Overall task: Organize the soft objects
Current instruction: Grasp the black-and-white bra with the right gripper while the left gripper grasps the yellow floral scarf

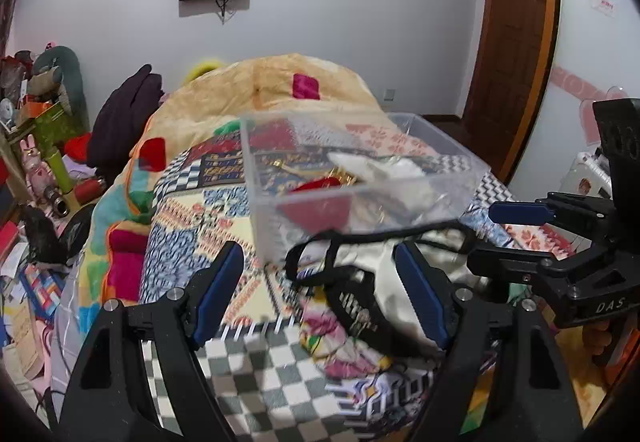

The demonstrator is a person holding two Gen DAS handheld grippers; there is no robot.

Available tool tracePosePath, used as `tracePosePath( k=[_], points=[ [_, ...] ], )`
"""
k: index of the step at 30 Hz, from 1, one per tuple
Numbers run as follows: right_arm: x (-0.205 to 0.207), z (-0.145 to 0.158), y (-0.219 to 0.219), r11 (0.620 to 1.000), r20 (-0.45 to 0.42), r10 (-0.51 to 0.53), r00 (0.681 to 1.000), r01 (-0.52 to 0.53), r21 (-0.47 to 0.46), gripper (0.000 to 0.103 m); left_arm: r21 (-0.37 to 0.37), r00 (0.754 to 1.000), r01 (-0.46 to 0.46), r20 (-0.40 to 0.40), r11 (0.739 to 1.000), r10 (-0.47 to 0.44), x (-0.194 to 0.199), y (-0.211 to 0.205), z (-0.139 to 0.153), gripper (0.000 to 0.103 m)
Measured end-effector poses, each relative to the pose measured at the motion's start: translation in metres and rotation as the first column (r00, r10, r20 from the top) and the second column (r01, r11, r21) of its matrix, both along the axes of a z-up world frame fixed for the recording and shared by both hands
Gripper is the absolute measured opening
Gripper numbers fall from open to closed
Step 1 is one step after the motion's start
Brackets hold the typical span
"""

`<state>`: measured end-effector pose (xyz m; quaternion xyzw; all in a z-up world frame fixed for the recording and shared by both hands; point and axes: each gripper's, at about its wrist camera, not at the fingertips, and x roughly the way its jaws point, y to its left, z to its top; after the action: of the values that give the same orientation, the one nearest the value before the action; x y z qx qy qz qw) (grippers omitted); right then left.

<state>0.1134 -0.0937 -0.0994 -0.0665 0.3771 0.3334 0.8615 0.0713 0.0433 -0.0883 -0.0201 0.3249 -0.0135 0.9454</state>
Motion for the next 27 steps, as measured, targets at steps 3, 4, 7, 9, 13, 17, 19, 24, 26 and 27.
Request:
tracePosePath(
  k=[3, 4, 7, 9, 13, 17, 19, 24, 26, 27],
  points=[
    [-0.002, -0.006, -0.002, 1.0, -0.011, 0.006, 1.0, -0.006, 0.004, 0.058, -0.019, 1.0, -0.017, -0.02, 1.0, 0.017, -0.005, 0.004, -0.009, 0.078],
    [-0.001, -0.006, -0.002, 1.0, -0.015, 0.013, 1.0, -0.013, 0.006, 0.053, -0.03, 0.999, -0.023, -0.029, 0.999, 0.022, -0.006, 0.007, -0.012, 0.078],
    [-0.008, -0.005, 0.002, 1.0, 0.0, 0.029, 1.0, -0.029, 0.008, 0.033, -0.047, 0.998, -0.041, -0.053, 0.998, 0.038, -0.006, 0.013, -0.02, 0.078],
    [-0.012, -0.003, 0.003, 0.999, 0.014, 0.036, 0.999, -0.036, 0.008, 0.022, -0.054, 0.997, -0.051, -0.062, 0.997, 0.047, -0.007, 0.015, -0.024, 0.078],
    [-0.018, 0.006, 0.001, 0.999, 0.056, 0.013, 0.998, -0.015, 0.03, 0.017, -0.067, 0.996, -0.055, -0.072, 0.996, 0.05, -0.007, 0.017, -0.028, 0.078],
    [-0.023, 0.023, -0.006, 0.997, 0.109, -0.026, 0.994, 0.017, 0.081, 0.016, -0.072, 0.996, -0.045, -0.082, 0.996, 0.039, -0.005, 0.014, -0.033, 0.078],
    [-0.024, 0.03, -0.01, 0.994, 0.124, -0.038, 0.992, 0.025, 0.105, 0.016, -0.077, 0.995, -0.038, -0.092, 0.996, 0.03, -0.002, 0.012, -0.037, 0.078],
    [-0.027, 0.044, -0.016, 0.988, 0.156, -0.073, 0.985, 0.05, 0.146, 0.016, -0.08, 0.994, 0.002, -0.113, 0.997, -0.011, 0.001, 0.001, -0.043, 0.063],
    [-0.027, 0.047, -0.016, 0.986, 0.158, -0.081, 0.984, 0.055, 0.159, 0.016, -0.081, 0.992, 0.017, -0.12, 0.997, -0.027, 0.001, -0.002, -0.044, 0.054],
    [-0.026, 0.047, -0.016, 0.985, 0.157, -0.081, 0.984, 0.055, 0.163, 0.016, -0.085, 0.992, 0.023, -0.125, 0.996, -0.034, 0.001, -0.002, -0.045, 0.046]
  ],
)
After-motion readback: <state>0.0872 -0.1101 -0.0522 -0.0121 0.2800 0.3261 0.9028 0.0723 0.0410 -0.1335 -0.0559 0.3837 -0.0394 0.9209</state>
